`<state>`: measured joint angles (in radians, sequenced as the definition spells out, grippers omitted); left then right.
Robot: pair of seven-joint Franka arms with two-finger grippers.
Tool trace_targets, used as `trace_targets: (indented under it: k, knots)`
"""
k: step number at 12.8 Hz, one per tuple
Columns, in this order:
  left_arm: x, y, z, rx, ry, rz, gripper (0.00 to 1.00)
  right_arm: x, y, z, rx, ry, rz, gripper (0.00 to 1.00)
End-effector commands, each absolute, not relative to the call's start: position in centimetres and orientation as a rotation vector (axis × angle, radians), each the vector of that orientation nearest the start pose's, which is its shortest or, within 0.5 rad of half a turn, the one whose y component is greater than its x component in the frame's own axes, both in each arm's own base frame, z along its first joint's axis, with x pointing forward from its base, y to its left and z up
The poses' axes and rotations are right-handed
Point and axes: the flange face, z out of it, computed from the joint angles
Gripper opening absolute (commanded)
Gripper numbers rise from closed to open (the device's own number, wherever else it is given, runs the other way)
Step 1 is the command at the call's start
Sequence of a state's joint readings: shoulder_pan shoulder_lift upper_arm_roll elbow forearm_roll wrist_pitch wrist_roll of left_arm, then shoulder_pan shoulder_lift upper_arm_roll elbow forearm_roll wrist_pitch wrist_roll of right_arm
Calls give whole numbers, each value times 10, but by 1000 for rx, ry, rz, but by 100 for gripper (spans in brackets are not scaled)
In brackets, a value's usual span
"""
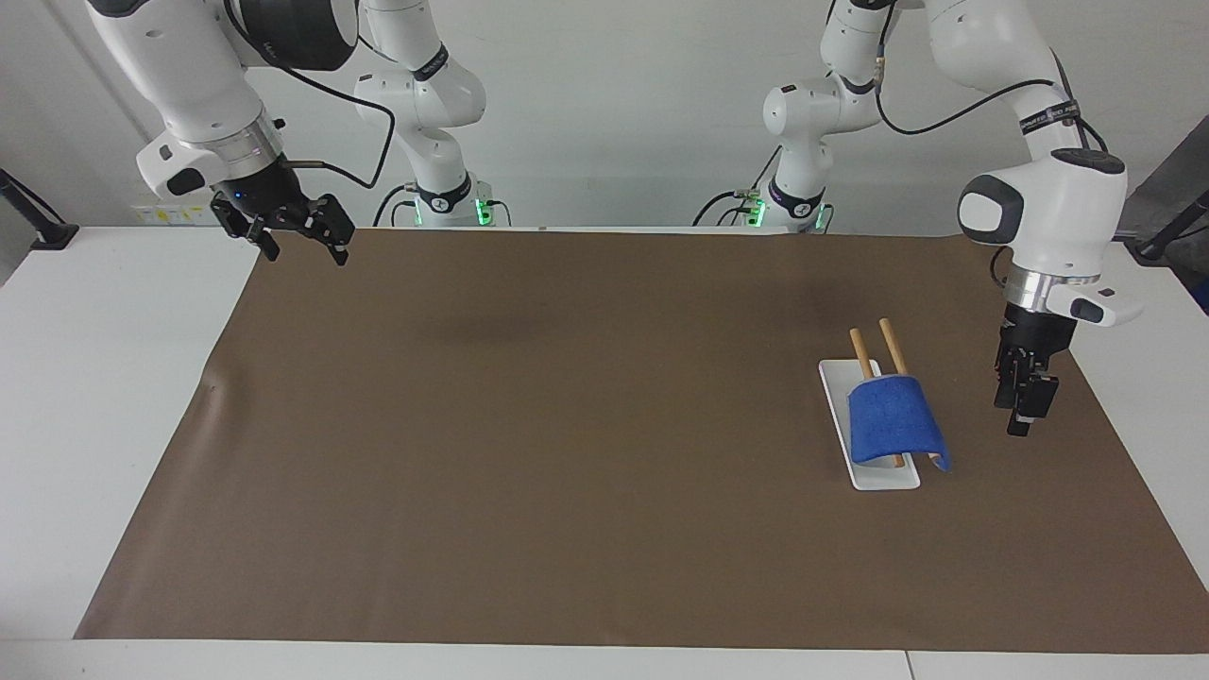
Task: Right arm passes towel to left arm to hang
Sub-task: 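Open the left gripper to release the towel onto the rack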
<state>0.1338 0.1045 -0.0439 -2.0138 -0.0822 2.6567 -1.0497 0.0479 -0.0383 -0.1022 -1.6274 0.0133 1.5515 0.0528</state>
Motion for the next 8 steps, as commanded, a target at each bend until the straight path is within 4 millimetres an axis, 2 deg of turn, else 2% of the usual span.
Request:
trace_targets:
  k: [1,6,8]
  knots:
    - [627,63,475,-2759,-1950,-748,73,534,-29,624,-3138,164,58,100]
    - [640,43,495,-2816,-1859,-623,71,534,-32,623,-3186,95,46,100]
    - [640,29,507,-2884,-1737,-561,71,533,-31,622,-3178,107,47,100]
